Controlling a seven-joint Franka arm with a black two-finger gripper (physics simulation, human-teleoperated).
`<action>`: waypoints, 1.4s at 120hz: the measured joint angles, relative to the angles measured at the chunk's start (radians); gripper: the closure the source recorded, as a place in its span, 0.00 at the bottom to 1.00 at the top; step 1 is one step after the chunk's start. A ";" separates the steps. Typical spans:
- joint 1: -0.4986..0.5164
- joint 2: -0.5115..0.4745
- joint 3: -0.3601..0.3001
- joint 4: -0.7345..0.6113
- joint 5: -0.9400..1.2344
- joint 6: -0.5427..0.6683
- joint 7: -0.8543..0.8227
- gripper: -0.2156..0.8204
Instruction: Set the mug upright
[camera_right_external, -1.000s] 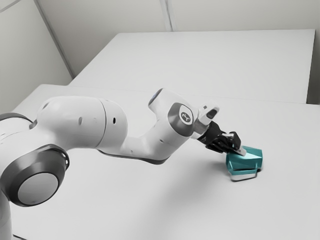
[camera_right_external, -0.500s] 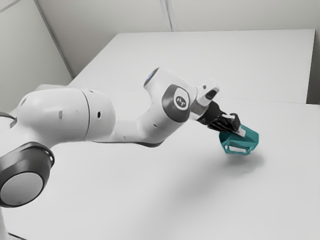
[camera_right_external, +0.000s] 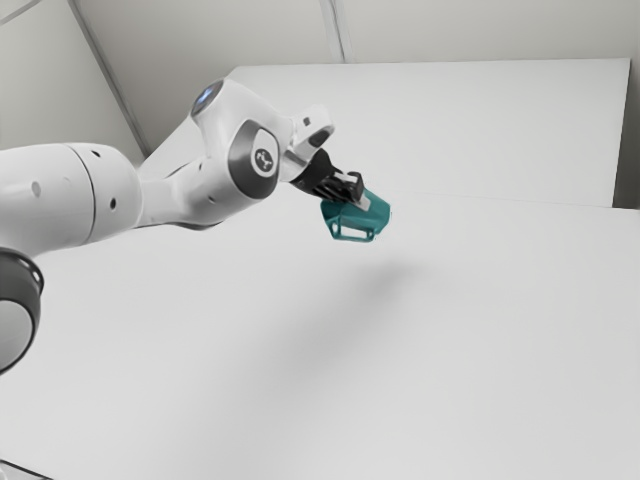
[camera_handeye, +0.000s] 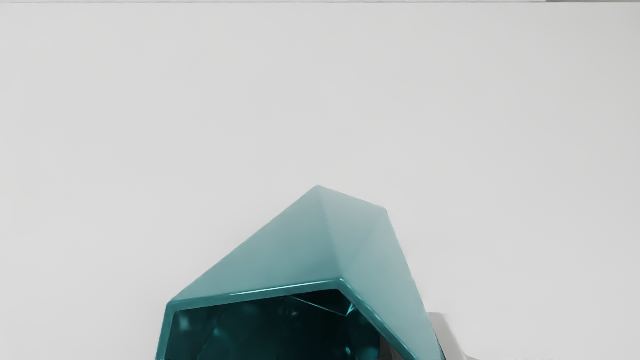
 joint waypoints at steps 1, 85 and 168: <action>0.003 -0.001 0.001 -0.001 0.006 0.000 -0.001 0.96; 0.167 -0.035 0.085 -0.027 0.523 -0.333 -0.158 0.96; 0.195 0.088 0.090 0.009 0.656 -0.468 -0.230 0.96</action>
